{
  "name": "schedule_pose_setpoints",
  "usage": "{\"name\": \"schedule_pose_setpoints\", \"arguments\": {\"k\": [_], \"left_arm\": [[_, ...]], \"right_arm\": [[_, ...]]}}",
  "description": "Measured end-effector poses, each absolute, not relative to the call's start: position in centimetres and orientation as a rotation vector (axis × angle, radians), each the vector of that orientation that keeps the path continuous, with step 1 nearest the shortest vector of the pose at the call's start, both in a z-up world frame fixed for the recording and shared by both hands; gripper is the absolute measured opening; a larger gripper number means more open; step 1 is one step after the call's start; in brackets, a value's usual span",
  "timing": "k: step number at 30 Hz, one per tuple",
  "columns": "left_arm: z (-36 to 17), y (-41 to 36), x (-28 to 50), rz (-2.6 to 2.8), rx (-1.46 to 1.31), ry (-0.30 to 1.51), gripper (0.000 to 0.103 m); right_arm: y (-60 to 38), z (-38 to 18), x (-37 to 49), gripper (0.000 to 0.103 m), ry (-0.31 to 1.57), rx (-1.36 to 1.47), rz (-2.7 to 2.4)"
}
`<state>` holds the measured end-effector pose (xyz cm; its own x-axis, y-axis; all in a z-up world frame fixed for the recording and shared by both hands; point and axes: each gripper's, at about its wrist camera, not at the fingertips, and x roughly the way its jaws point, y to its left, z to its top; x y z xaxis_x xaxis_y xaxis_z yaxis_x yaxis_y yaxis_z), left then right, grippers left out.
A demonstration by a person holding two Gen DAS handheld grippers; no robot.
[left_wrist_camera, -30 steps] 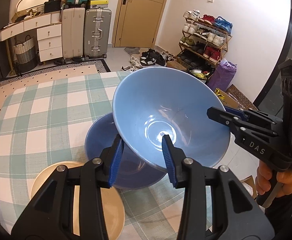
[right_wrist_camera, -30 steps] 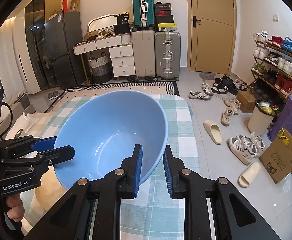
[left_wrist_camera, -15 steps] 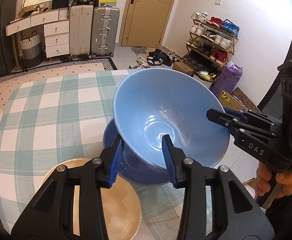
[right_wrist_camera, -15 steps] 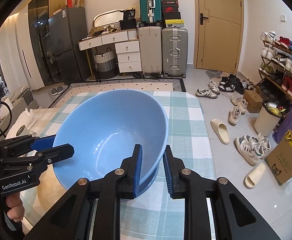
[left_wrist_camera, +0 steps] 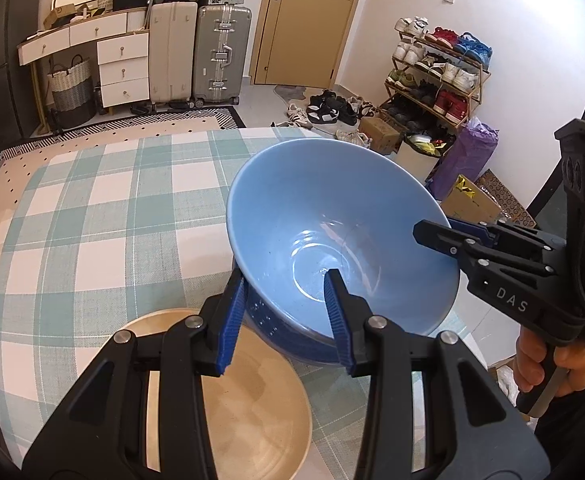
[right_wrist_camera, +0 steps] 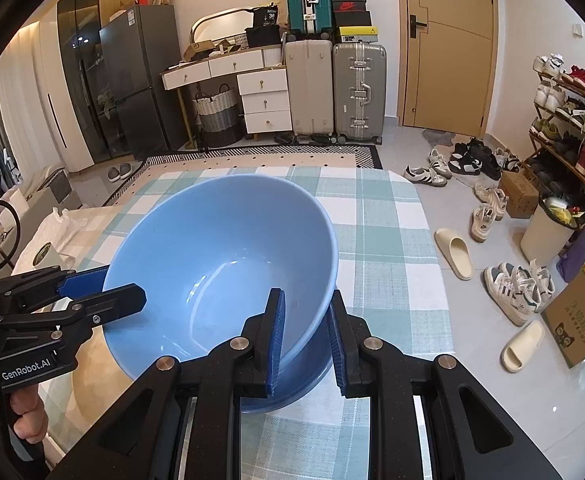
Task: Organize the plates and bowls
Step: 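Lower the held light-blue bowl into the darker blue bowl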
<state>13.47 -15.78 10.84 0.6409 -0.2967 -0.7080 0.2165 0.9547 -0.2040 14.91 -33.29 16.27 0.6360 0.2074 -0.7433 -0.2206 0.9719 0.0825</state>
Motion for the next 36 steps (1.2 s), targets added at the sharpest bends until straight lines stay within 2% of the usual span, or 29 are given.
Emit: {"name": "schedule_pose_setpoints", "arguments": {"k": [22, 36], "left_arm": [[4.8, -16.3, 16.6, -0.273, -0.055, 0.878, 0.036], [3.4, -17.4, 17.0, -0.248, 0.014, 0.868, 0.036]], "right_arm": [[-33.4, 12.0, 16.9, 0.021, 0.911, -0.028, 0.239], [-32.9, 10.7, 16.1, 0.022, 0.899, -0.099, 0.217]]}}
